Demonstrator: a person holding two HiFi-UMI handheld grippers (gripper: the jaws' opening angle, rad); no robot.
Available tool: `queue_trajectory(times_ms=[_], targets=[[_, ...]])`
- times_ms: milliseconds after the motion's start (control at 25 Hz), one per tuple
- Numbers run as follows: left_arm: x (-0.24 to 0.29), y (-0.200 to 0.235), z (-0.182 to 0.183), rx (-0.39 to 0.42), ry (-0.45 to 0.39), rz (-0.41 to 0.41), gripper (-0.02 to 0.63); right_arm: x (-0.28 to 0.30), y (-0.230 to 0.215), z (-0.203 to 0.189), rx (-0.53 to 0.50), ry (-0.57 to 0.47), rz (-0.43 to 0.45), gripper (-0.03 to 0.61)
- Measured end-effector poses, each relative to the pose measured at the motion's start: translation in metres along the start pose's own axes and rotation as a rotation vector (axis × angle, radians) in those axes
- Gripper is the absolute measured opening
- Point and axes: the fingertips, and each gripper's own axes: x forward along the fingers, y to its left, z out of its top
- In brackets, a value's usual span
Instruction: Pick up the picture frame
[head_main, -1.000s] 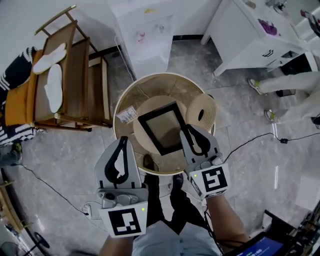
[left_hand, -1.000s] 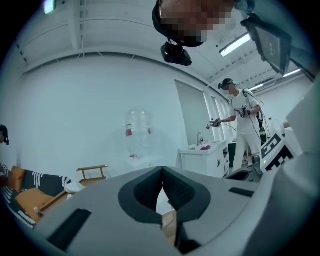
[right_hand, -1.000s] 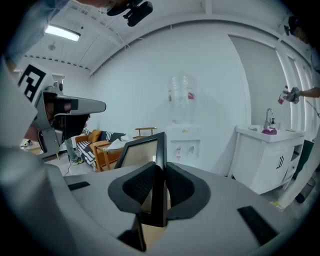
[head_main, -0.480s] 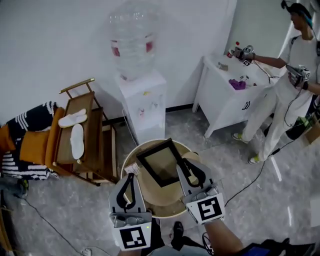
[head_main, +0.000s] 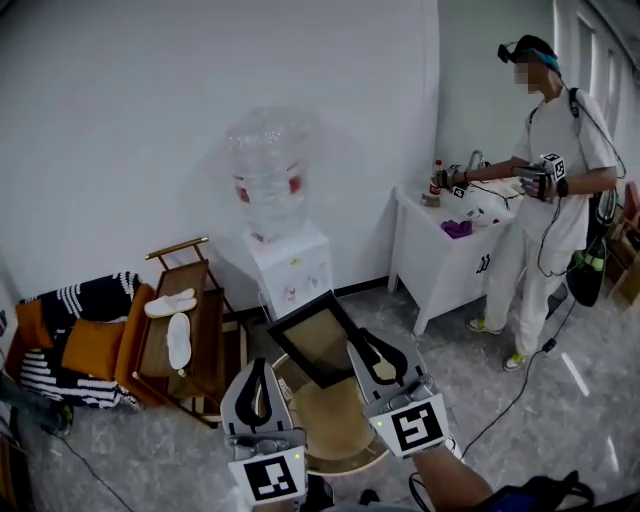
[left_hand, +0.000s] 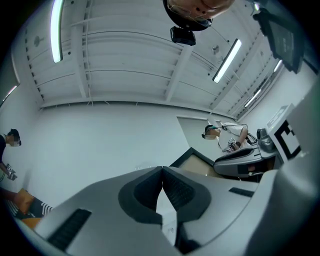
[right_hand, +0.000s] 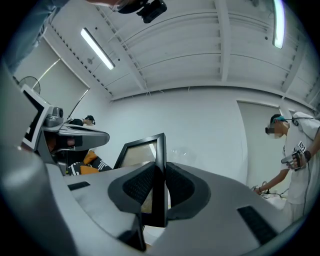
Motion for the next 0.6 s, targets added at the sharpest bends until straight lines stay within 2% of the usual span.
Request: queue_trajectory(times_ms=[200,600], targets=[[-0.016,0.002,0.025,0.012,-0.045,0.025,0.015,-0.014,0.002,0.03,-0.021,-0.052,-0.006,0.083],[-0.024,0.007,0.046,0.034,-0.078,0.036,0.015,-0.019,0.006,0.047,-0.017,-0.078,-0.014,0.081]])
